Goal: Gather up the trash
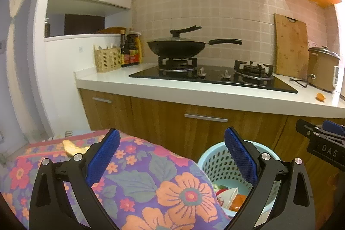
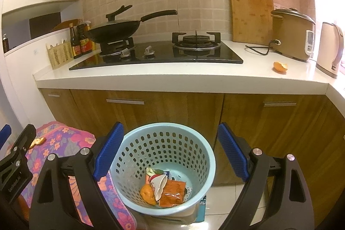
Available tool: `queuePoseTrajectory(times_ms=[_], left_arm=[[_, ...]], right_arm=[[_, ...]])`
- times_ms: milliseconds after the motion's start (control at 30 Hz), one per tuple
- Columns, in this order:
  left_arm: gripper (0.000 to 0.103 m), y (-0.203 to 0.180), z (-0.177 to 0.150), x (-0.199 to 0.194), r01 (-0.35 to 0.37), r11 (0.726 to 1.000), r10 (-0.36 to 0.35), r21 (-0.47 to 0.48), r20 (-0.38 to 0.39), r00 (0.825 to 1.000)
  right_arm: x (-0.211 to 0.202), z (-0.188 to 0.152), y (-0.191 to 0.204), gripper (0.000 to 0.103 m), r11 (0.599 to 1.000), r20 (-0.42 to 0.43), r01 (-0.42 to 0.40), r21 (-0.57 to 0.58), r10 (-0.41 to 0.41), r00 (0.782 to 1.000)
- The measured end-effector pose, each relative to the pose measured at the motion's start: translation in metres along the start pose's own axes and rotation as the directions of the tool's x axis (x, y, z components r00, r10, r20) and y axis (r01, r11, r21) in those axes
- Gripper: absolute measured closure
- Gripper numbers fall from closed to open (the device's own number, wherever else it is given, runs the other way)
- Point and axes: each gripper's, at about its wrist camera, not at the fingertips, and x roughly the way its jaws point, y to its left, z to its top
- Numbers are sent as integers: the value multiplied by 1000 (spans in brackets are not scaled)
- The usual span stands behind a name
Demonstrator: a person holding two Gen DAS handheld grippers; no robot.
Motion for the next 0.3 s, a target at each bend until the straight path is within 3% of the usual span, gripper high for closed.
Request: queuePoseTrajectory(times_ms=[300], left_arm=[[7, -1, -2, 1, -11, 1000, 11, -13, -5, 1000]], right_arm=[[-13, 6, -5, 19, 1000, 26, 8, -2, -8, 1000]])
